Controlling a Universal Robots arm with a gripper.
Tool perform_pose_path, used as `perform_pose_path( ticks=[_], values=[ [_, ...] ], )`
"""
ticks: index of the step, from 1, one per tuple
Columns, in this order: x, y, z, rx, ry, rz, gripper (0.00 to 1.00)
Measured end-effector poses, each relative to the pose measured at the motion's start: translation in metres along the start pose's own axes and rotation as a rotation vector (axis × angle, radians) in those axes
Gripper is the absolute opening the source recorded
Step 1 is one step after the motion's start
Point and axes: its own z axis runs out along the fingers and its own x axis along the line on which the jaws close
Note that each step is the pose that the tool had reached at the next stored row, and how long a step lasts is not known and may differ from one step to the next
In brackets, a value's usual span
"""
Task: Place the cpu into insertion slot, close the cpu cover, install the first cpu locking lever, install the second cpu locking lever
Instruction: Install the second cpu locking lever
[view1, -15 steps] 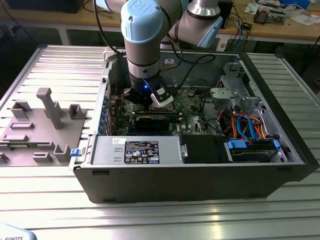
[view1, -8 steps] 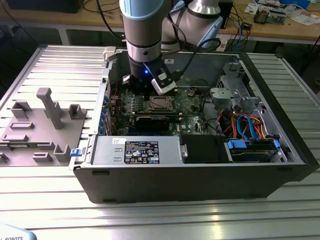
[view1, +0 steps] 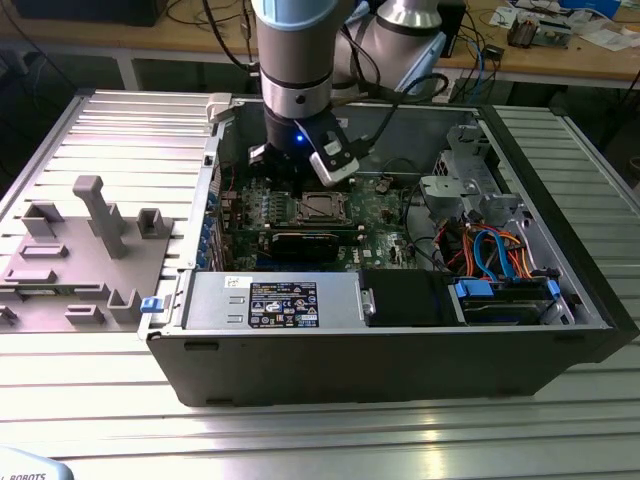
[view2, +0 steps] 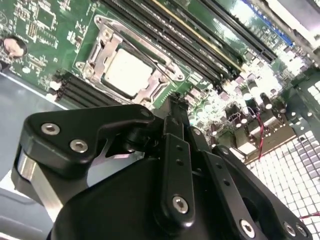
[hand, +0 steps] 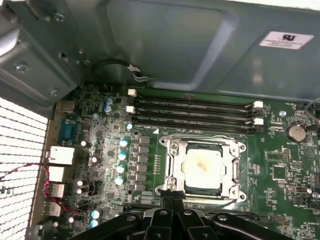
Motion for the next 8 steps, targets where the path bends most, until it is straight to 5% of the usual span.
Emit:
perform_pose_path(
  ticks=[3, 8],
  values=[
    [-0.0134, -0.0041, 0.0012, -0.0019, 0.0268, 0.005, 0.11],
    [-0.0133, -0.0139, 0.0013, -0.0024, 0.0294, 0.006, 0.11]
  ],
)
